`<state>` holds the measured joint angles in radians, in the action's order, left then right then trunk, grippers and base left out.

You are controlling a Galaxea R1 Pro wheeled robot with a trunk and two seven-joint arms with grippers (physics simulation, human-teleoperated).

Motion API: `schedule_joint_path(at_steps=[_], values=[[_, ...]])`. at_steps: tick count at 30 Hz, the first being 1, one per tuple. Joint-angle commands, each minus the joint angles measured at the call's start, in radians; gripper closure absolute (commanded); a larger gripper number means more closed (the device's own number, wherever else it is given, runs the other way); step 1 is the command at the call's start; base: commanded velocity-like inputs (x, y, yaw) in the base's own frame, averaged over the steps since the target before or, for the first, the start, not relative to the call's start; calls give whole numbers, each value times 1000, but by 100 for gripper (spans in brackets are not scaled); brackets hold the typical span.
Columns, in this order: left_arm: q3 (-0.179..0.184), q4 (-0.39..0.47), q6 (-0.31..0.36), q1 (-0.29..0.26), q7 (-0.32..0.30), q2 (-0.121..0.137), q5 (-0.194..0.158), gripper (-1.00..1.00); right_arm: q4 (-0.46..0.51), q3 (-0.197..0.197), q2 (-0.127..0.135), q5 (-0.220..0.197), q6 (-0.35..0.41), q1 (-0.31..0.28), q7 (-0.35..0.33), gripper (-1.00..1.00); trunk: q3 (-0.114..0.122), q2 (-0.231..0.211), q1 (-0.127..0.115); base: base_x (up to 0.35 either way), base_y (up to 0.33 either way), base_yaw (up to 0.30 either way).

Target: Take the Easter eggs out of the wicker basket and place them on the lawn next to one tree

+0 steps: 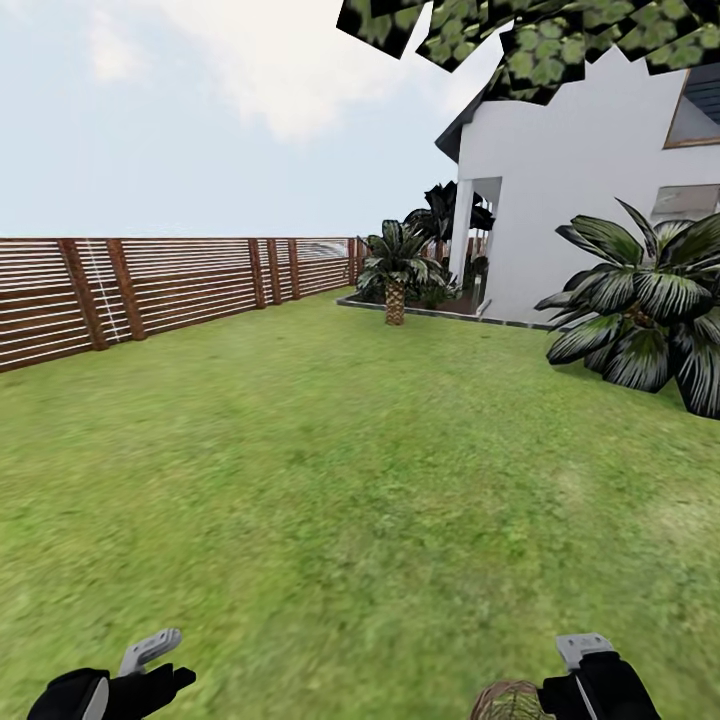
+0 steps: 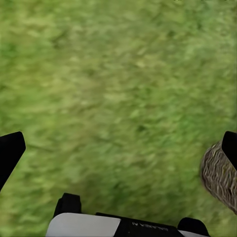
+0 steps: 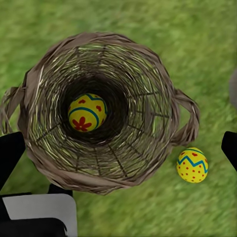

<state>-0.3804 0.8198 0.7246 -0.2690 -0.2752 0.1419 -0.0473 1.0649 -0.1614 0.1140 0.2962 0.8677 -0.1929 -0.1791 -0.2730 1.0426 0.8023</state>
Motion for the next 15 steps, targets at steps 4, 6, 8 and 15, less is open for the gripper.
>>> schedule_joint_path(at_steps=[4, 6, 8, 15], values=[[-3, -11, 6, -1, -3, -3, -5, -100, 1, 0, 0, 11, 4, -1, -10, -100, -14, 29, 16, 60, 0, 0], [-2, -28, 5, -1, -4, -3, -6, -100, 1, 0, 0, 11, 4, -1, -10, -100, -20, 43, 23, 261, 16, 0], [-2, -36, 5, -1, -5, -4, -7, -100, 1, 0, 0, 11, 4, -1, -10, -100, -27, 57, 31, 302, 52, 0], [-3, -42, -3, -1, -1, -4, -5, -100, 1, 0, 0, 11, 4, -1, -10, -100, -48, 106, 58, 135, 18, 0]])
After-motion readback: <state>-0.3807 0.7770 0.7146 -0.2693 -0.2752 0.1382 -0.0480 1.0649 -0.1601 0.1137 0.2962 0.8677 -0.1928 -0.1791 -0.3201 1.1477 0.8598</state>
